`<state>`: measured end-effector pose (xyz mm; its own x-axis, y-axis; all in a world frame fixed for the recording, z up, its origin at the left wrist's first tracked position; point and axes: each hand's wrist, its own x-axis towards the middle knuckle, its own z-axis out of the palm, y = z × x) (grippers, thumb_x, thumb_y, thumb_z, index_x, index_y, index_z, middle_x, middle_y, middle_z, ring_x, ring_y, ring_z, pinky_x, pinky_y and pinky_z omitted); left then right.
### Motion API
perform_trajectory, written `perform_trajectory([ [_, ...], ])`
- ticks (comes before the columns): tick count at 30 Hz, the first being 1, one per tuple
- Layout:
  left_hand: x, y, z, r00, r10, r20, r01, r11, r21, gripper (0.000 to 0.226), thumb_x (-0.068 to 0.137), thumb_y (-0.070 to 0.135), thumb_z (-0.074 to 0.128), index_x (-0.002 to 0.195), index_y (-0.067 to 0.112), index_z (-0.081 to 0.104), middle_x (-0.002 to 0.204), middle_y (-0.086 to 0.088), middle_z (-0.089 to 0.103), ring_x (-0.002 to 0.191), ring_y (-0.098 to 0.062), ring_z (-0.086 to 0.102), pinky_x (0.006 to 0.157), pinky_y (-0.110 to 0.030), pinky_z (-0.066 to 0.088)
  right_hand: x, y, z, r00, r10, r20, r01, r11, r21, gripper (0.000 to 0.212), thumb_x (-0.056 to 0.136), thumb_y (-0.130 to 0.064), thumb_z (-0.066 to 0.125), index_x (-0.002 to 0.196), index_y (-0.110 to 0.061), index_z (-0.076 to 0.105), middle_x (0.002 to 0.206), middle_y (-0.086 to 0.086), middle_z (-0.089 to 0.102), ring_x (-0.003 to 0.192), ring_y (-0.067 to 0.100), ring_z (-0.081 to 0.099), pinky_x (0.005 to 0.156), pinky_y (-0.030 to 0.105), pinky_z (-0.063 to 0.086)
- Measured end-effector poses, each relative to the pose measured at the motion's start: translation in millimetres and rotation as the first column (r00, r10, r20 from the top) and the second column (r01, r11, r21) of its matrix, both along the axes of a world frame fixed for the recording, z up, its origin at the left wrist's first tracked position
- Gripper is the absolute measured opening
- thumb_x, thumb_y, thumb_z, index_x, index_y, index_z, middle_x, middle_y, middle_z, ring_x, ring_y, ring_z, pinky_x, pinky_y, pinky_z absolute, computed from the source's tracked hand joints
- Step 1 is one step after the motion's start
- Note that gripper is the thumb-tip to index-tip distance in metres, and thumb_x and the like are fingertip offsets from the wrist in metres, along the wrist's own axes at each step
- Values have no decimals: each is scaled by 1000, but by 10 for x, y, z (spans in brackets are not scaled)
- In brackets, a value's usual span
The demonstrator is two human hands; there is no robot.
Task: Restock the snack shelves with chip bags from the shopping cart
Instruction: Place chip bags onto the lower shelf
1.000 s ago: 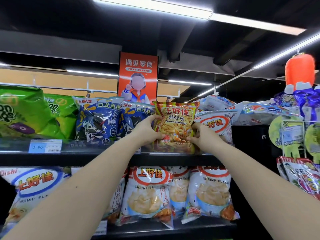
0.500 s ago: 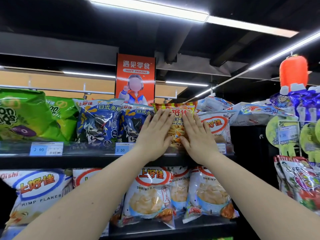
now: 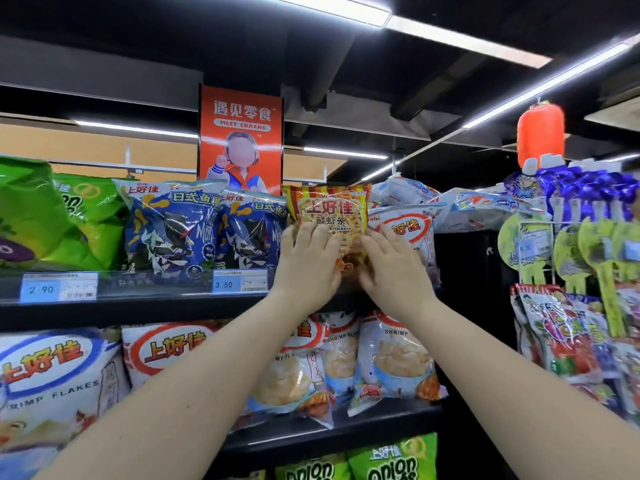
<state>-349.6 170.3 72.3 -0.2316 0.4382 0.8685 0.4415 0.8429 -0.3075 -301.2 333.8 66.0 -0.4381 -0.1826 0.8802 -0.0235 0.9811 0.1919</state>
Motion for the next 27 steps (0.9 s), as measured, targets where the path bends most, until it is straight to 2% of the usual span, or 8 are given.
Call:
perform_trajectory([
  [3, 120, 235, -165, 996, -84, -22, 85, 996, 34, 43, 75, 32, 66, 114, 17, 65, 118, -7, 62, 112, -33, 53, 93, -50, 38, 312, 198, -161, 998, 2, -66, -1, 1000, 20, 43, 75, -16, 68, 116, -7, 61, 113, 10, 65, 110, 33, 58, 91, 44, 48],
  [7, 390, 777, -438, 969, -248, 0, 248, 969, 18, 34, 68, 28, 71, 101, 17, 68, 102, -7, 66, 98, -34, 57, 84, -49, 43, 828, 606, -476, 987, -152, -48, 153, 988, 27, 27, 75, -19, 62, 100, -9, 64, 93, 8, 65, 89, 32, 59, 71, 45, 50],
  [11, 804, 1498, -706, 902, -430, 24, 430, 903, 19, 27, 67, 26, 63, 92, 18, 68, 88, -4, 64, 84, -32, 57, 77, -42, 41, 1466, 1167, -865, 941, -339, -27, 340, 939, 55, 20, 81, -25, 51, 89, -11, 62, 84, 5, 62, 81, 29, 57, 67, 41, 43],
  [13, 1062, 1867, -850, 848, -528, 43, 528, 849, 15, 25, 69, 27, 57, 89, 17, 68, 84, -6, 63, 79, -31, 57, 74, -41, 42, 1803, 1486, -1051, 880, -473, 40, 471, 880, 58, 17, 81, -25, 55, 88, -10, 61, 84, 7, 61, 79, 30, 57, 64, 39, 41],
  [15, 1336, 2235, -1005, 809, -584, 67, 586, 810, -17, 26, 70, 28, 62, 91, 17, 69, 84, -7, 63, 77, -31, 58, 73, -42, 45, 2143, 1790, -1221, 819, -563, 113, 563, 826, 39, 19, 81, -24, 60, 93, -9, 61, 88, 9, 60, 82, 32, 56, 65, 40, 44],
  [17, 1648, 2611, -1180, 761, -639, 109, 646, 762, -42, 27, 66, 28, 71, 90, 16, 69, 84, -6, 64, 78, -30, 59, 73, -42, 46, 2517, 2032, -1383, 745, -648, 160, 653, 757, 28, 23, 85, -27, 54, 99, -10, 60, 90, 8, 59, 84, 32, 55, 68, 42, 47],
  [22, 2560, 3534, -1636, 619, -740, 264, 775, 629, -54, 13, 70, 23, 69, 81, 18, 66, 80, -4, 63, 80, -30, 58, 77, -42, 46, 3492, 2522, -1744, 590, -773, 234, 798, 602, -25, 26, 71, -22, 74, 92, -12, 64, 86, 5, 62, 81, 31, 59, 67, 37, 45],
  [27, 3496, 4479, -1994, 519, -762, 387, 841, 535, -73, 16, 66, 20, 71, 79, 17, 64, 79, -4, 62, 78, -30, 59, 73, -41, 44, 4442, 3234, -2095, 445, -825, 348, 890, 450, -72, 31, 65, -19, 79, 91, -14, 63, 84, 4, 63, 80, 30, 60, 65, 34, 43],
])
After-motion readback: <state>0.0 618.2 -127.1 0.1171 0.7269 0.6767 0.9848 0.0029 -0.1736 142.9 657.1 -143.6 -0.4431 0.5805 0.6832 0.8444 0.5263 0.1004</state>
